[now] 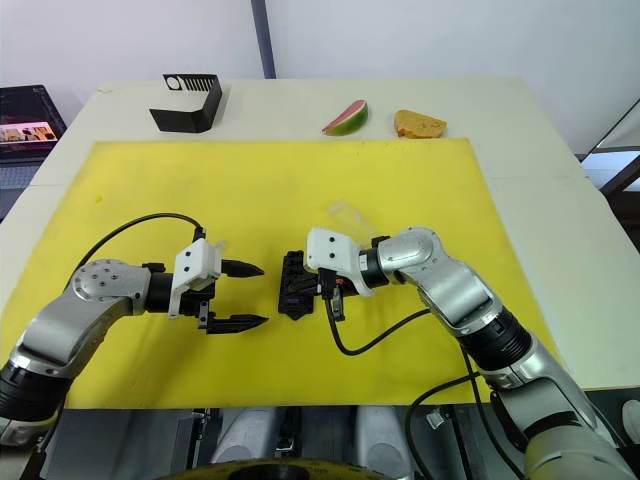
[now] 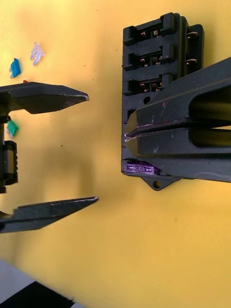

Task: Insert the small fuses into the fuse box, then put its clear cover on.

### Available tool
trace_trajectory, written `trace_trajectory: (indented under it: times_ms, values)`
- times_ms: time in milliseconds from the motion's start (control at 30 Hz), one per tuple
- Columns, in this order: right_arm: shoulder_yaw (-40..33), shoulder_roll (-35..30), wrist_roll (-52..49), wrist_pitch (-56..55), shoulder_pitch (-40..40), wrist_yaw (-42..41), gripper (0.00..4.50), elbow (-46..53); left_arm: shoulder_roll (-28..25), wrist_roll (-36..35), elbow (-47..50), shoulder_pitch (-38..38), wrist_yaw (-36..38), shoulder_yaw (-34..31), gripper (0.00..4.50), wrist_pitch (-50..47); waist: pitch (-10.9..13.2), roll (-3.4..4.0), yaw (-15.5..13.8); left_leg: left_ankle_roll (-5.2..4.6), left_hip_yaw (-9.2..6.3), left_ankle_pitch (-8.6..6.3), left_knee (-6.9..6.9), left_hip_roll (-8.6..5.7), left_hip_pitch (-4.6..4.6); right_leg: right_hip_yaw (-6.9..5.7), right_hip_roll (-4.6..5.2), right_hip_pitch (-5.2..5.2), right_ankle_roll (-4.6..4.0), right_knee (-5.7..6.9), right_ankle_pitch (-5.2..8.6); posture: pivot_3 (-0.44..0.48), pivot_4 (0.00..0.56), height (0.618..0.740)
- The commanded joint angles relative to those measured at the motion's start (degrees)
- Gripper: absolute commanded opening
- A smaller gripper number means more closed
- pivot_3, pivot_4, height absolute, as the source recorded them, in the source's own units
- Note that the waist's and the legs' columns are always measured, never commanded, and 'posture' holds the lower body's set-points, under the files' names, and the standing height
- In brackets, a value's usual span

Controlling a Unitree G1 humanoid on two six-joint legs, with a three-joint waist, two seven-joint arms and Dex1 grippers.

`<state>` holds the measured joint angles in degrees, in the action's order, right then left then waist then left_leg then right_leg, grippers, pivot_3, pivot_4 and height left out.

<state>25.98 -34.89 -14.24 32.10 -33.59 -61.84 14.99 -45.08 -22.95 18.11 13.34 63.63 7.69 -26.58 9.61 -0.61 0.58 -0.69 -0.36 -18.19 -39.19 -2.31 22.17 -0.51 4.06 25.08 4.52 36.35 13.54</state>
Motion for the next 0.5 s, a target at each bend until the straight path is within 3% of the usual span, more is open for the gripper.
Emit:
trace_trajectory:
  times_ms: [33,333,500]
  values:
    - [1.0,-1.5,1.4,2.1,1.3,-0.7,0.05,-1.2,-0.6,0.0,1.0,0.2,0.4,-0.8,4.5,0.7,0.0,0.0,0.0,-0.03,0.0,-0.02,0.0,0.0,-0.02,0.0,0.0,-0.02,0.0,0.0,0.0,0.0,0.15,0.74]
    - [-9.7,1.0,-10.7,13.5,-6.0,-0.1,0.05,4.8,-3.5,-10.1,4.2,2.1,0.5,-9.1,4.5,-9.0,0.0,0.0,0.1,-0.09,-0.01,-0.05,0.0,0.01,0.09,0.0,0.01,0.13,0.0,0.04,0.0,0.0,0.15,0.74]
    - [-15.9,-5.2,-13.5,15.7,-6.4,-2.0,0.05,6.0,-10.5,-11.7,2.4,0.6,2.2,-16.7,4.5,-11.2,0.0,0.01,0.0,0.02,-0.02,0.01,0.01,0.01,0.16,0.0,0.01,0.18,0.0,0.01,0.0,0.0,0.15,0.74]
